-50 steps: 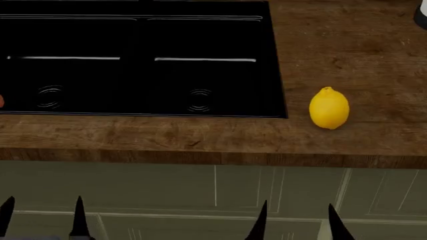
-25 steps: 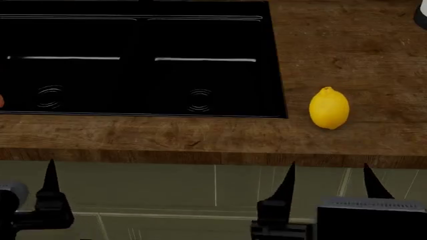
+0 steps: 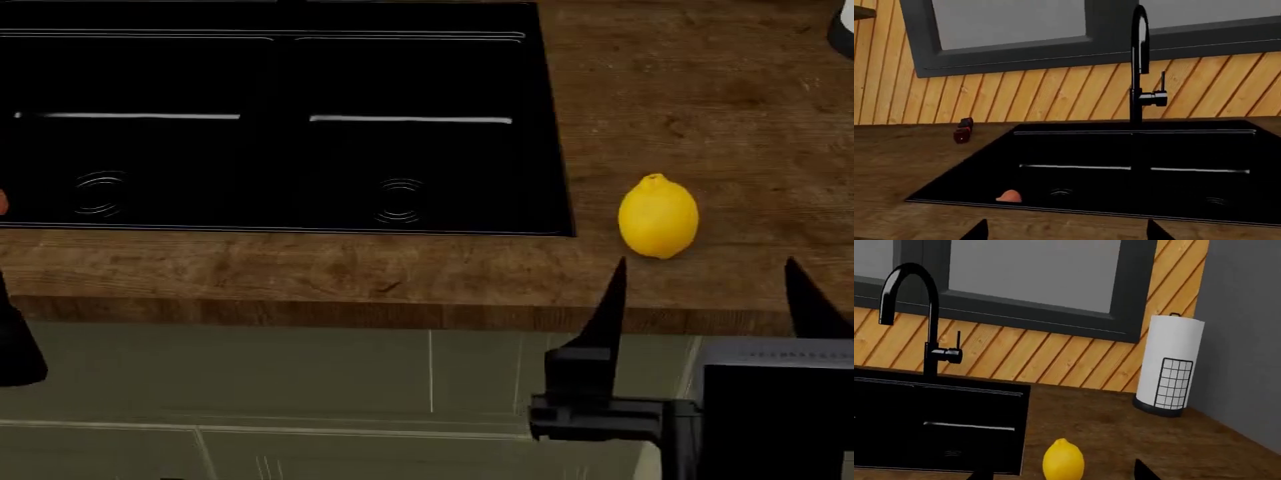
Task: Pick the lemon from the counter and place it in the sink
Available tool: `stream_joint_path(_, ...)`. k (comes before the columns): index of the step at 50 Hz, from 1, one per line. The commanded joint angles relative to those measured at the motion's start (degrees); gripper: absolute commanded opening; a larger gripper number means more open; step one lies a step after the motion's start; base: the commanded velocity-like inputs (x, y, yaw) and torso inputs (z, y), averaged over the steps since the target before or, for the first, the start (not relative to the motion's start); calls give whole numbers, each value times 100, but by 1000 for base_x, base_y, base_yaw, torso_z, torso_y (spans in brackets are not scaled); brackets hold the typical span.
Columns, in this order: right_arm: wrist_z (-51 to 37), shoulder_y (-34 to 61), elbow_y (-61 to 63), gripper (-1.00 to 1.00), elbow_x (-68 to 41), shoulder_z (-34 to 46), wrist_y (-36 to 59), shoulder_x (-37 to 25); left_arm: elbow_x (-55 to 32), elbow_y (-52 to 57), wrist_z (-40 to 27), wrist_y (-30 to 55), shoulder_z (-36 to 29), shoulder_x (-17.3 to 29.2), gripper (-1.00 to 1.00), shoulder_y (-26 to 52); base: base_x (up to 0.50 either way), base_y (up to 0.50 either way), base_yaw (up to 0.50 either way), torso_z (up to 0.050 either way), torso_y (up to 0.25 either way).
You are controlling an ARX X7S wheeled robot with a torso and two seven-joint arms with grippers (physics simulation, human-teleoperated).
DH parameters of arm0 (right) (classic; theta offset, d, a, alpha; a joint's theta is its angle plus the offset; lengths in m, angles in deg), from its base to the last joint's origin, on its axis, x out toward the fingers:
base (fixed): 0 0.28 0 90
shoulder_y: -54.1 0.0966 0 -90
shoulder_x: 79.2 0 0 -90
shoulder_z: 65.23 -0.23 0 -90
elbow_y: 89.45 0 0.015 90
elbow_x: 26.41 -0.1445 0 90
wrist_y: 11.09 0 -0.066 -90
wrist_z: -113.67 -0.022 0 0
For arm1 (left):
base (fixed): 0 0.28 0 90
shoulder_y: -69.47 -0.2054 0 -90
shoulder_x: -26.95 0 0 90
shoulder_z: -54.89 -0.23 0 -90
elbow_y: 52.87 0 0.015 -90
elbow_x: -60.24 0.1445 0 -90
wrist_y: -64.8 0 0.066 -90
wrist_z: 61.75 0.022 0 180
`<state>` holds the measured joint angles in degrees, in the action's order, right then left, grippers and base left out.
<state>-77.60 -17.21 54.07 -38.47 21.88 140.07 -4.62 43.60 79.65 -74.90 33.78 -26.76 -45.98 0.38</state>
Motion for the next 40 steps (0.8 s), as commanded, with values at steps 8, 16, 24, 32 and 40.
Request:
stream_joint_path(8,79,69,274,100,-249,-216,177,-7,-94,239,-92,386,380,180,100,203,72,227,0,0,0)
stream_joint_path(16,141,-117,202,100,-338,-333,-142,77,-115,257,-106,327,416,143,100,103,217,257,0,0,0)
stream_joint_path(24,185,-254,205,100,-414,-448,-334,96,-122,274,-138,333,360,133,100,90,414,178,0,0,0)
stream_joint_path(32,191,-335,229,100,-475,-523,-424,95,-165,291,-138,354,358,137,100,119,479,78,0,0,0)
stream_joint_path(40,168,-359,287,100,-548,-578,-405,91,-187,282,-158,353,383,127,100,115,486,20,0,0,0)
